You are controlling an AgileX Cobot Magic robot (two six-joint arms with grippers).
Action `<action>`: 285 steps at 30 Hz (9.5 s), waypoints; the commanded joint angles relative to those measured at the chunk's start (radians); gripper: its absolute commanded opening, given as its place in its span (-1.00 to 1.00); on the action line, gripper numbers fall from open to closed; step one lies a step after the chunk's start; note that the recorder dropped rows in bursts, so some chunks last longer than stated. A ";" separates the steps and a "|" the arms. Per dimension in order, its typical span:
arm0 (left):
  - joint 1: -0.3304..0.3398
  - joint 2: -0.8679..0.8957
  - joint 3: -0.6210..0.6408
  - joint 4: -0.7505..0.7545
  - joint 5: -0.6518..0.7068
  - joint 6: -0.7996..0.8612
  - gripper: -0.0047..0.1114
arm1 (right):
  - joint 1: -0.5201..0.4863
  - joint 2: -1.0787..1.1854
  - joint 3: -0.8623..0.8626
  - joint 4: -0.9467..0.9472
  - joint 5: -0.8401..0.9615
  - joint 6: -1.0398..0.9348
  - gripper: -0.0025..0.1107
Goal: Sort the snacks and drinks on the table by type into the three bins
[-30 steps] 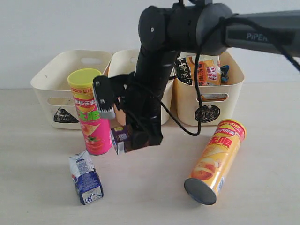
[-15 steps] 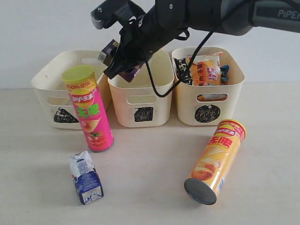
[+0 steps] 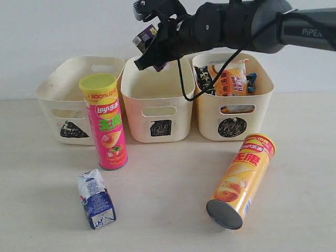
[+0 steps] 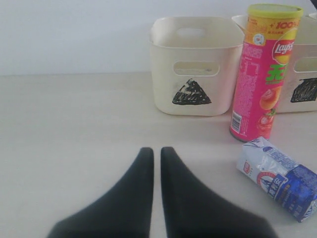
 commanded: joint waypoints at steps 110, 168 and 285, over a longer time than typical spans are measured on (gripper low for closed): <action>0.001 -0.003 -0.003 -0.004 -0.008 -0.012 -0.84 | 0.372 0.163 -0.011 -0.016 0.597 0.427 0.56; 0.001 -0.003 -0.003 -0.004 -0.008 -0.012 -0.84 | 0.131 -0.344 0.341 -0.095 0.271 0.333 -0.96; 0.001 -0.003 -0.003 -0.004 -0.006 -0.012 -0.84 | -0.607 -1.072 1.049 -0.170 0.208 0.451 -0.96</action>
